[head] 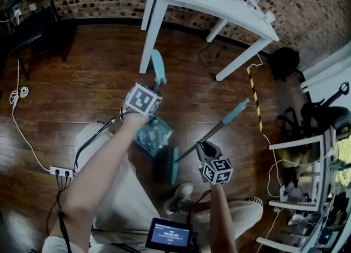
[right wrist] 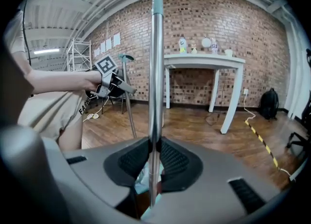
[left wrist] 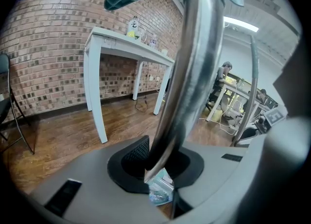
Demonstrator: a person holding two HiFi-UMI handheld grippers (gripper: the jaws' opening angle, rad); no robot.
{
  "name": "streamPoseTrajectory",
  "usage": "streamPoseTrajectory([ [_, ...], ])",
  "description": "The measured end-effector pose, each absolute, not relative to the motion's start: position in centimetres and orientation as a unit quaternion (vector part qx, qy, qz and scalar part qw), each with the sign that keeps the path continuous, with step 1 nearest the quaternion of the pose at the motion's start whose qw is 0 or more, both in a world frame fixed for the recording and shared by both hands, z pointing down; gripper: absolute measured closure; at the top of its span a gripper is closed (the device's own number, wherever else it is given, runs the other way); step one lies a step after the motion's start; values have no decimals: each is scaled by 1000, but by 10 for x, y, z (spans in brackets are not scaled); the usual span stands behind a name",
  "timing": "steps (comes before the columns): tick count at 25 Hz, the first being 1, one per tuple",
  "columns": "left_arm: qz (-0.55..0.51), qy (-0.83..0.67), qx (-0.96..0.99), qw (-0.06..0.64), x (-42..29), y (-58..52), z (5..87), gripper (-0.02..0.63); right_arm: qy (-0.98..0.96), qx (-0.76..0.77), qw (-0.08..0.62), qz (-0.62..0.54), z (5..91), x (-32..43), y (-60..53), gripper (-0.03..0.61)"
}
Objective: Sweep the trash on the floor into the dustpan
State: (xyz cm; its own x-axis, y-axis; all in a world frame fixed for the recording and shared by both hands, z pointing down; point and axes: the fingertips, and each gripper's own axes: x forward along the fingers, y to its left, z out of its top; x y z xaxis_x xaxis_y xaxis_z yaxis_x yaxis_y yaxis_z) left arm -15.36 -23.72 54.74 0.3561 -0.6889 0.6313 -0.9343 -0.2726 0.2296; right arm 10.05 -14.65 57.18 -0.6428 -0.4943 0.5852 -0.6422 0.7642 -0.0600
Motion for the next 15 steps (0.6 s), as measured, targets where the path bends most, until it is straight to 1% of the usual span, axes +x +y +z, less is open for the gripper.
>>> streamPoseTrajectory([
  [3, 210, -526, 769, 297, -155, -234, 551, 560, -903, 294, 283, 135, 602, 76, -158, 488],
  [5, 209, -528, 768, 297, -156, -234, 552, 560, -914, 288, 260, 119, 612, 55, -170, 488],
  [8, 199, -528, 771, 295, -155, -236, 548, 561, -928, 287, 218, 94, 602, 33, -182, 488],
  [11, 198, -531, 767, 300, -159, -235, 550, 561, -931, 282, 220, 73, 585, 24, -181, 488],
  [15, 201, -534, 765, 298, -163, -236, 550, 561, -928, 294, 218, 72, 565, 36, -175, 488],
])
